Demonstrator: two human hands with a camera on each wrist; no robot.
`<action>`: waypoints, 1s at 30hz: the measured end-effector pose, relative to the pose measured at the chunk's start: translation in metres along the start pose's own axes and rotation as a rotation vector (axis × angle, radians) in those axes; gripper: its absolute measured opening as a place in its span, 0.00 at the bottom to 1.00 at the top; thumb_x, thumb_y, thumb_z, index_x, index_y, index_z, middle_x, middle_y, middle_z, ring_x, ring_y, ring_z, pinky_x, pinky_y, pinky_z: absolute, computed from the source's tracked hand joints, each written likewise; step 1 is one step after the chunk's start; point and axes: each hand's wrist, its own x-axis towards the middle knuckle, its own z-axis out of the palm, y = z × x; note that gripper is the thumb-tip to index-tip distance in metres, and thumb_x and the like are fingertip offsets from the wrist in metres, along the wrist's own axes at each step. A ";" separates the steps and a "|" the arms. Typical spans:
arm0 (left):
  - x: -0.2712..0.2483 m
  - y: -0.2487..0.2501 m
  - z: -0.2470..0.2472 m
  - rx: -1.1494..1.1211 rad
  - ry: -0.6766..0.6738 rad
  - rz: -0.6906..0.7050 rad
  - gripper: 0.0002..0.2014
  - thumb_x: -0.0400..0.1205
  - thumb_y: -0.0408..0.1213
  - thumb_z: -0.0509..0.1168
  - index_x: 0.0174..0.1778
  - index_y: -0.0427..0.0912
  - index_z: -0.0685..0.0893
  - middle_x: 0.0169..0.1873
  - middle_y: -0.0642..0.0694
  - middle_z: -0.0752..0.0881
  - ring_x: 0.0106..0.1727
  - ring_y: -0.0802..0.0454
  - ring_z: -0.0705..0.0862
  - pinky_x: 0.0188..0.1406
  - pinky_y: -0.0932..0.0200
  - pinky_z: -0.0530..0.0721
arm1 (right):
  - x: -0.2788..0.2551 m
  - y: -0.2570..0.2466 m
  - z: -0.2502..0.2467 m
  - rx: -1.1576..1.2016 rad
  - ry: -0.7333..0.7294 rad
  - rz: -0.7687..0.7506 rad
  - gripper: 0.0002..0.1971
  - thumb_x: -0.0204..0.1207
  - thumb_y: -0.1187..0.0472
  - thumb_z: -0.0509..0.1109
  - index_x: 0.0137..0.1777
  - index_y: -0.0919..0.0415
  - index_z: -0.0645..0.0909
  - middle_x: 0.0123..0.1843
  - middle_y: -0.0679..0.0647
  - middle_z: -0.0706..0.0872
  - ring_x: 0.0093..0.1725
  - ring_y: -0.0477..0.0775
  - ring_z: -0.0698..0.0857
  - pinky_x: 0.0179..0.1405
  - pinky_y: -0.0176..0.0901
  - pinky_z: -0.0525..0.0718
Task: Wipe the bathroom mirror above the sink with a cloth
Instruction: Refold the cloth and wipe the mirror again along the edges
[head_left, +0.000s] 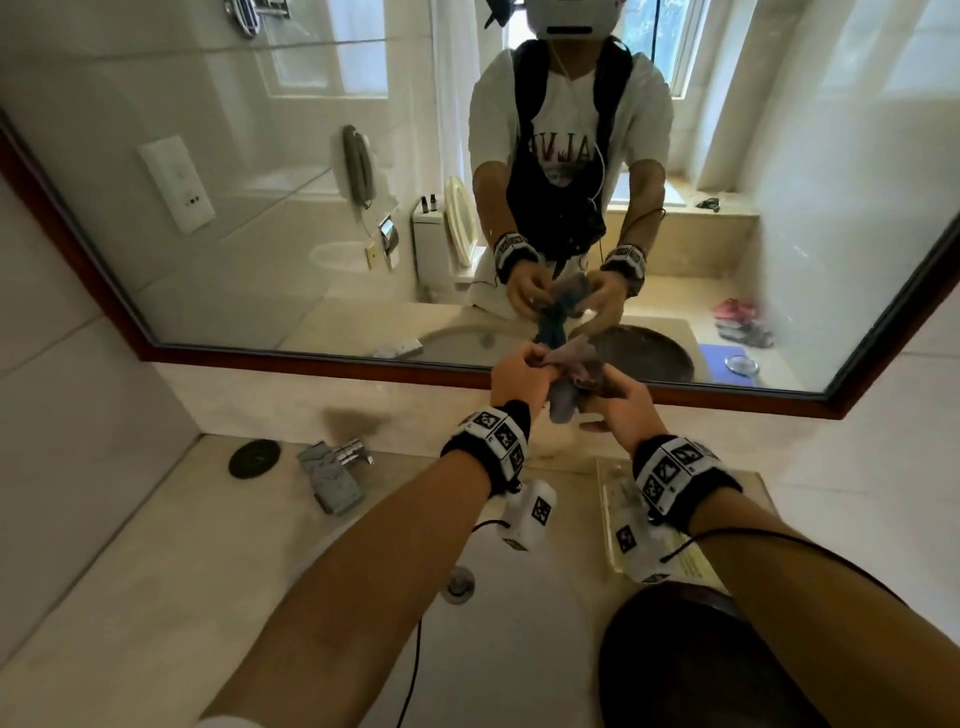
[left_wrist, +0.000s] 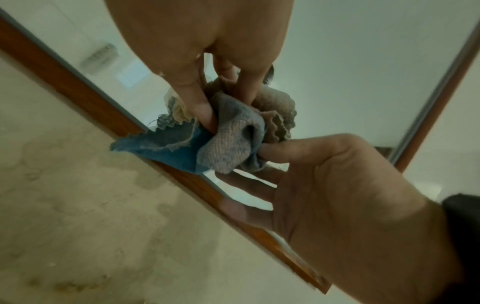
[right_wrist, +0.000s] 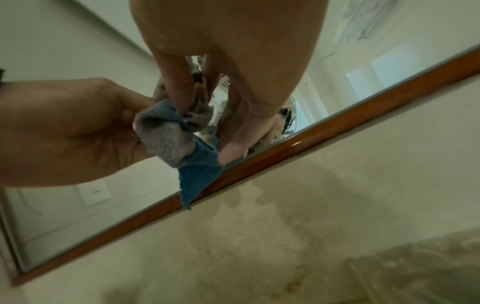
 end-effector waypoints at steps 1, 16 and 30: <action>0.002 -0.001 -0.008 -0.025 0.001 -0.009 0.04 0.78 0.31 0.71 0.42 0.43 0.82 0.39 0.42 0.86 0.43 0.43 0.83 0.47 0.48 0.83 | 0.000 -0.004 0.008 0.053 -0.016 0.026 0.23 0.77 0.78 0.64 0.65 0.54 0.79 0.51 0.50 0.87 0.49 0.54 0.86 0.48 0.56 0.87; 0.021 -0.022 -0.111 -0.321 -0.116 -0.128 0.05 0.79 0.37 0.72 0.49 0.44 0.92 0.46 0.43 0.91 0.56 0.41 0.87 0.56 0.43 0.88 | 0.018 -0.035 0.109 0.132 0.106 0.054 0.13 0.79 0.79 0.61 0.54 0.63 0.81 0.45 0.58 0.85 0.48 0.63 0.84 0.41 0.56 0.87; 0.072 -0.011 -0.211 0.447 0.232 0.151 0.50 0.75 0.22 0.64 0.84 0.68 0.50 0.83 0.45 0.26 0.85 0.38 0.33 0.72 0.25 0.70 | 0.051 -0.088 0.176 -0.138 0.556 -0.181 0.05 0.80 0.63 0.66 0.50 0.53 0.81 0.47 0.51 0.83 0.50 0.56 0.83 0.51 0.48 0.84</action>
